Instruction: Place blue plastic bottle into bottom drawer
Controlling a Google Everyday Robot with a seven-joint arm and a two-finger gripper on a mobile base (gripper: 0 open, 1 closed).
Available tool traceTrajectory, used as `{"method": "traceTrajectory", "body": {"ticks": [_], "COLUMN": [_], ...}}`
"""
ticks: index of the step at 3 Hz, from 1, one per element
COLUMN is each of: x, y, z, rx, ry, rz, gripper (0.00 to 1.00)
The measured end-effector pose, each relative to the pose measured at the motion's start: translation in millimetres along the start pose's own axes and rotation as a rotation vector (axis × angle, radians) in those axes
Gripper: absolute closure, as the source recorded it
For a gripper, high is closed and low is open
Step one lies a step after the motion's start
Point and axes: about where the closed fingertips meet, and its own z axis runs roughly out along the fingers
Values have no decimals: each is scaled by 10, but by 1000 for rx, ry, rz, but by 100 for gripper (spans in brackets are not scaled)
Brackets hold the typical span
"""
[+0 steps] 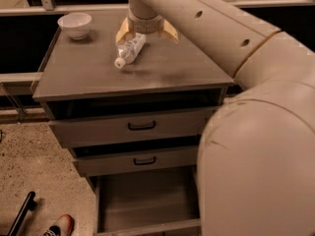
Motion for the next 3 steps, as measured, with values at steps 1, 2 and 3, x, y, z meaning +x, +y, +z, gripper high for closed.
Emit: {"method": "traceTrajectory", "body": {"ticks": [1, 2, 3], "x": [175, 428, 620], "y": [-31, -117, -301], "z": [232, 422, 533], "rx": [-39, -58, -37], "ry": [24, 82, 107], "rz": [-76, -149, -152], "gripper": [0, 0, 0]}}
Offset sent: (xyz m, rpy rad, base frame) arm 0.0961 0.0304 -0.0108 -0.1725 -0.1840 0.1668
